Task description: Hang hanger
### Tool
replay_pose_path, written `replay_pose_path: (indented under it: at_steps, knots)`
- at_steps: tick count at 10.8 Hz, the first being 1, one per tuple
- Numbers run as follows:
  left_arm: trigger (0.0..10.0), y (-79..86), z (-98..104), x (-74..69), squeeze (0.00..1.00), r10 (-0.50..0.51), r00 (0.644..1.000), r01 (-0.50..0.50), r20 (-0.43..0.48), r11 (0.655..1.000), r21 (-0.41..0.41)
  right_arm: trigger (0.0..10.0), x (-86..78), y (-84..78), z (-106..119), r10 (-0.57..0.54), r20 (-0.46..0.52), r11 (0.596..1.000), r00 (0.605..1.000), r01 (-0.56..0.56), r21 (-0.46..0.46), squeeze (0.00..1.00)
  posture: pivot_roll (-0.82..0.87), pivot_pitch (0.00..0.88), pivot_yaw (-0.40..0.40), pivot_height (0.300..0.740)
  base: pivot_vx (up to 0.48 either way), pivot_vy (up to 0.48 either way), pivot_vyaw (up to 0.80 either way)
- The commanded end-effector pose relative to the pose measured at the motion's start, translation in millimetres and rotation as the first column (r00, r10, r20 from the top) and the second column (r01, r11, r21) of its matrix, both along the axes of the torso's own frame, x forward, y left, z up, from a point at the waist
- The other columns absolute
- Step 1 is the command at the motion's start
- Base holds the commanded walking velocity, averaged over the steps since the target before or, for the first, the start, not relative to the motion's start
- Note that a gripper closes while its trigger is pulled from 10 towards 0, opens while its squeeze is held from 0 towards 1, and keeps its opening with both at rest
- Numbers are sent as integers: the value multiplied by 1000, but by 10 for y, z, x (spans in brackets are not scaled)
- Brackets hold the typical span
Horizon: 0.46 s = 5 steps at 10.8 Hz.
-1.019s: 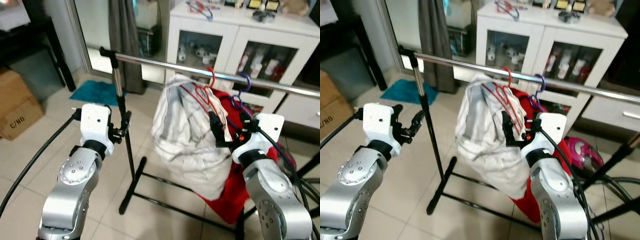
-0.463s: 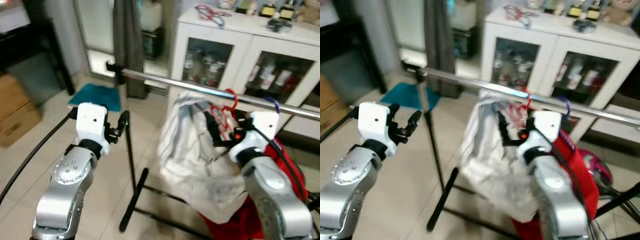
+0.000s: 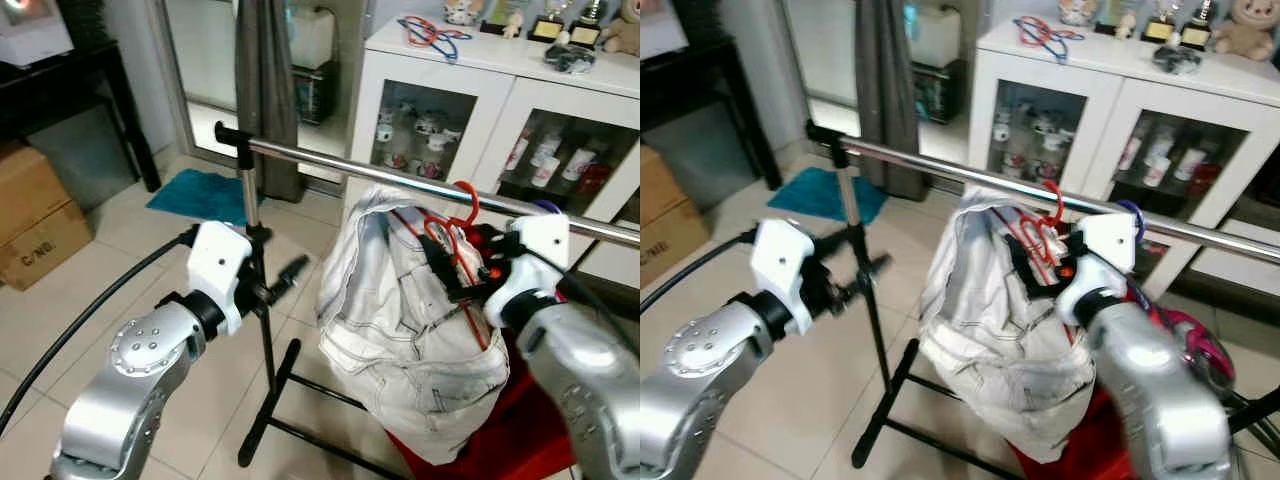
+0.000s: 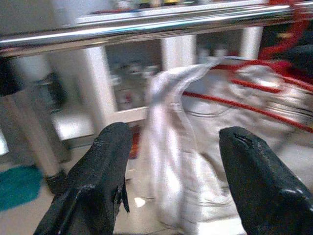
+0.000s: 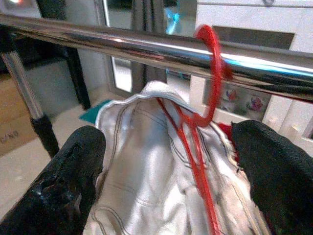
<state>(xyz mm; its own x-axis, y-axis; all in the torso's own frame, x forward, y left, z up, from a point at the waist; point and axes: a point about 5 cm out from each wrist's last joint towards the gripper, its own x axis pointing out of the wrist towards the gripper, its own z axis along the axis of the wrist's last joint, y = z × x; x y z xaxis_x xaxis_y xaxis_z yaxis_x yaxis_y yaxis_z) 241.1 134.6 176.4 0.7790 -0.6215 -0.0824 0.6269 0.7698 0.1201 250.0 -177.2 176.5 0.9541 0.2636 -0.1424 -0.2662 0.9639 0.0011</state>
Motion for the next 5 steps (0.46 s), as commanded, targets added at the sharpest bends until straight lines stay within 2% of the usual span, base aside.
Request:
replay_pose_path:
  at_steps: [1, 2, 3, 4, 5]
  knots:
    - [10000, -43, 4, -46, 0, -93, 996, 93, -14, 996, 13, 10000, -8, -28, 36, 32, -29, 999, 999, -32, -13, 0, -47, 0, -32, 740, 0, 0, 0]
    - [10000, -37, -3, -79, 0, -165, 986, 166, -33, 986, 31, 10000, 2, -66, 20, 15, -92, 997, 996, -21, -68, 0, -50, 0, -33, 740, 0, 0, 0]
    - [10000, -35, -17, -118, 0, -225, 973, 227, -52, 973, 48, 10000, 31, -51, 21, 19, -117, 999, 993, -25, -45, 0, -53, 0, -32, 740, 0, 0, 0]
    - [10000, -28, -37, -175, 0, -288, 955, 293, -75, 954, 66, 10000, 78, -26, 43, 38, -119, 998, 992, -45, -53, 0, -53, 0, -33, 740, 0, 0, 0]
    - [10000, -16, -41, -190, 0, -300, 950, 306, -82, 950, 65, 10000, 97, -10, 63, 52, -111, 996, 992, -59, -60, 0, -52, 0, -36, 740, 0, 0, 0]
